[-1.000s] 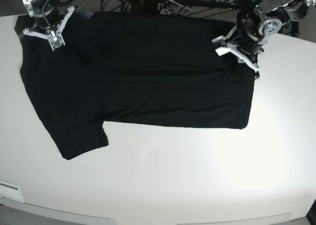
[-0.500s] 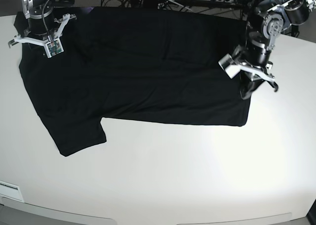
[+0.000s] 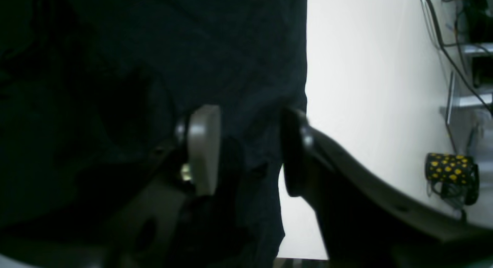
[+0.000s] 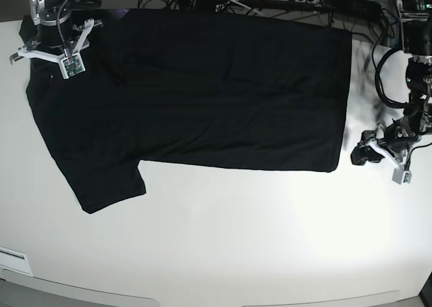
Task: Fold the T-shirt properly
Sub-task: 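Grasp the shirt hem corners with both grippers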
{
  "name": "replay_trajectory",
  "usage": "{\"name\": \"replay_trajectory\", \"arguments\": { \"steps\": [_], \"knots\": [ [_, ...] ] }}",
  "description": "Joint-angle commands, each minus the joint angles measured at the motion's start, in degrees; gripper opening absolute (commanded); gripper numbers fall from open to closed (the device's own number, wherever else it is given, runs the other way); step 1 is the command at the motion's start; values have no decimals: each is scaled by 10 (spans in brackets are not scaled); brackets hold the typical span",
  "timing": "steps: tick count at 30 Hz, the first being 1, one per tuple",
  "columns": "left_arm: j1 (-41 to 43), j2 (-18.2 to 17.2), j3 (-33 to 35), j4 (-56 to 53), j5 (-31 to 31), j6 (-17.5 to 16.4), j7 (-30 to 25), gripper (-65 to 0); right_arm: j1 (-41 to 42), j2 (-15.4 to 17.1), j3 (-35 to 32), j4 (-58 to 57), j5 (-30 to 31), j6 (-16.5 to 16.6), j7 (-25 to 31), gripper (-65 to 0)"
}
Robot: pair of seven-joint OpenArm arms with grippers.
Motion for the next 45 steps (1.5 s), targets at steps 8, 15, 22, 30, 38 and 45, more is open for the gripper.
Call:
{"name": "replay_trajectory", "arguments": {
  "steps": [8, 15, 22, 30, 38, 45],
  "knots": [
    [-70, 30, 66, -107, -80, -38, 62, -308, 15, 6, 4, 10, -6, -8, 15, -346],
    [-70, 48, 110, -106, -108, -65, 90, -339, 16, 7, 4, 10, -9, -15, 21, -346],
    [-72, 49, 110, -106, -82, -35, 80, -650, 59, 7, 4, 9, -8, -20, 53, -346],
    [-72, 49, 110, -106, -69, -39, 80, -650, 265, 6, 5, -96, 93, -38, 66, -346],
    [-70, 49, 110, -106, -52, -44, 78, -650, 524, -1, 41, -384, 330, 89, 52, -345],
    [-70, 49, 110, -106, -37, -44, 76, -650, 699, -3, 139, -708, 536, 276, -16, -345]
  ]
}}
